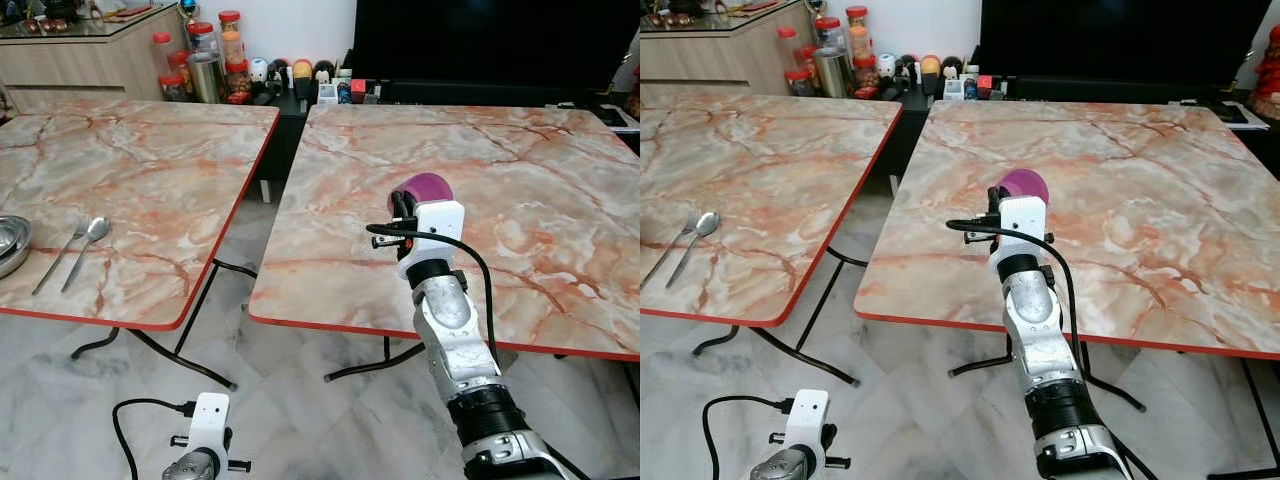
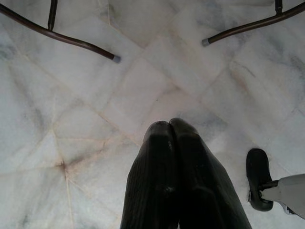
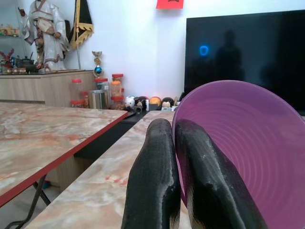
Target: Setting the table
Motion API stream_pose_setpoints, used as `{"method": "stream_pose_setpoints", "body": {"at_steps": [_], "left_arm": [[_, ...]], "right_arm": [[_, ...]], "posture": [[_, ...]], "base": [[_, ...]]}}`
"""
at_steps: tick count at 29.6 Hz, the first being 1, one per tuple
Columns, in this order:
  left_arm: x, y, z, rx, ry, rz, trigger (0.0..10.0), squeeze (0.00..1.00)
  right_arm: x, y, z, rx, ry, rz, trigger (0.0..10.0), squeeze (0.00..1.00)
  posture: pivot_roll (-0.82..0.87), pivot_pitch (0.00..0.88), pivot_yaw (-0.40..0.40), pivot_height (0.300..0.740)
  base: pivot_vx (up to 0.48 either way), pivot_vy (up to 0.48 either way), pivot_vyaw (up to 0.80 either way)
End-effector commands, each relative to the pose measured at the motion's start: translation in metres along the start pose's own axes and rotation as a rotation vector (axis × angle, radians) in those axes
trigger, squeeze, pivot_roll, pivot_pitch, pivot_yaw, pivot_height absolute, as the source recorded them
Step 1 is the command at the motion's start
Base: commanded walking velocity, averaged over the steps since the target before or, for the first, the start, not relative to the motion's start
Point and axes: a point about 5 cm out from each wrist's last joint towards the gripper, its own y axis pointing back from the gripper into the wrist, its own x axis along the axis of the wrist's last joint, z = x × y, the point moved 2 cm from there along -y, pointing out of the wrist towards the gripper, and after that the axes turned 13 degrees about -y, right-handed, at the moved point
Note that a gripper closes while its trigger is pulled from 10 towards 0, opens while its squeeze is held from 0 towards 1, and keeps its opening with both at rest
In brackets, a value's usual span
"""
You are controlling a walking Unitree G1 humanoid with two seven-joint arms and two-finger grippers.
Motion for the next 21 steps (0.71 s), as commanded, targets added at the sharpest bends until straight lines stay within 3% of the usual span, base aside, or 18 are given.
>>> {"method": "stream_pose_setpoints", "body": {"at_steps": [1, 6, 16, 21], "left_arm": [[-0.010, 0.003, -0.001, 0.002, 0.004, -0.028, 10.0, 0.00], [-0.014, 0.003, -0.002, 0.005, -0.013, -0.042, 10.0, 0.00], [-0.010, 0.002, -0.003, 0.010, -0.011, -0.040, 10.0, 0.00], [-0.009, 0.002, -0.003, 0.009, -0.010, -0.039, 10.0, 0.00]], "right_arm": [[-0.001, 0.001, 0.001, -0.011, -0.013, 0.000, 10.0, 0.00], [0.001, 0.006, 0.006, -0.038, -0.021, 0.011, 10.0, 0.00], [0.004, 0.006, 0.018, -0.105, -0.025, 0.027, 10.0, 0.00], [0.008, 0.002, 0.019, -0.118, -0.025, 0.034, 10.0, 0.00]], "posture": [[-0.10, 0.000, 0.006, 0.740], [-0.10, 0.000, 0.010, 0.740], [-0.11, 0.000, 0.027, 0.740], [-0.12, 0.000, 0.033, 0.740]], "base": [[0.000, 0.000, 0.00], [0.000, 0.000, 0.00], [0.000, 0.284, 0.00], [0.000, 0.480, 0.00]]}}
